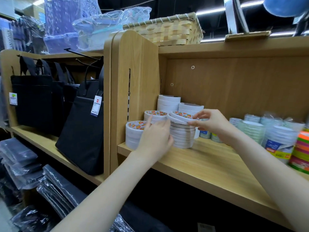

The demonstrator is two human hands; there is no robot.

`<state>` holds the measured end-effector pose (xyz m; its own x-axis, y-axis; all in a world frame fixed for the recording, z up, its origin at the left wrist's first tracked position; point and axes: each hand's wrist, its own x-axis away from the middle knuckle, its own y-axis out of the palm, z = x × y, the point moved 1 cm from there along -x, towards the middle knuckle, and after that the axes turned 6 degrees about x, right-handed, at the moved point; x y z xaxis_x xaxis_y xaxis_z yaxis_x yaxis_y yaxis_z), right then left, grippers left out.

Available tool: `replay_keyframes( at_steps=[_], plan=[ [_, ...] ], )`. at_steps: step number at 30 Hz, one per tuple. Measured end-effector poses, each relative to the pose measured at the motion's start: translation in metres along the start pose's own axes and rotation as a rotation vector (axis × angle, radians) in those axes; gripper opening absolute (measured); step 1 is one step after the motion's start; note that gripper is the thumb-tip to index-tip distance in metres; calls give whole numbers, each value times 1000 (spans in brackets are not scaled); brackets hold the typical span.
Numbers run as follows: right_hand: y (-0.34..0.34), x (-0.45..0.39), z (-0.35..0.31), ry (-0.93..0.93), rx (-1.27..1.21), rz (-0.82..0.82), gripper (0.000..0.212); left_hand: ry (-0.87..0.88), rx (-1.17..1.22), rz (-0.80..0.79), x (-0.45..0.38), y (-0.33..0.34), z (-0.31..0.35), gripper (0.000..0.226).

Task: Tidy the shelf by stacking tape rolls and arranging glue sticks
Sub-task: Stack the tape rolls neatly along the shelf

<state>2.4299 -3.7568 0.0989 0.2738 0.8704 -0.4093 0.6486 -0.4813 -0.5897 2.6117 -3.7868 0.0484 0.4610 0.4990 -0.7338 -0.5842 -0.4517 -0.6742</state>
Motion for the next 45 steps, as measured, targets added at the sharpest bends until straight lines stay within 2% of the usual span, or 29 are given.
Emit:
replay_keyframes(
  at_steps=[2,5,10,16,22,27,30,32,33,35,37,42,45],
  plan=[
    [-1,-1,2,-8,-8,2,20,-8,-15,-65,-3,5,6,54],
    [-3,-3,6,-29,-31,19,17,-20,37,-61,-5,5,9,48],
    [-5,0,4,-123,184,-33,14,-29,37,-32,-2,0,3,50],
    [-17,-3,9,-91,28,1,15,-16,-3,-61,-4,4,3,57],
    [-13,-5,-1,-133,102,-63,16,-96,19,-27,-6,-1,-3,39],
    [-4,-1,5,-27,13,-52,41,-64,-2,-45,0,0,3,49],
    [4,3,13,86,-199,-88,50,-35,32,-80,-1,3,12,57],
    [6,3,14,36,-146,-77,52,-26,40,-88,-2,5,14,60],
    [6,2,13,-19,-56,-63,49,-27,38,-86,-2,5,13,60],
    [4,0,8,-104,89,-19,28,-39,25,-69,-3,2,8,56],
    [-1,-1,4,-131,123,7,12,-60,13,-32,-4,-4,-1,47],
    [-8,-14,-9,-151,-4,71,13,-159,-31,61,-7,-13,-28,35],
    [12,-31,-30,-183,55,48,17,-235,-95,4,-7,-13,-36,21]
  ],
)
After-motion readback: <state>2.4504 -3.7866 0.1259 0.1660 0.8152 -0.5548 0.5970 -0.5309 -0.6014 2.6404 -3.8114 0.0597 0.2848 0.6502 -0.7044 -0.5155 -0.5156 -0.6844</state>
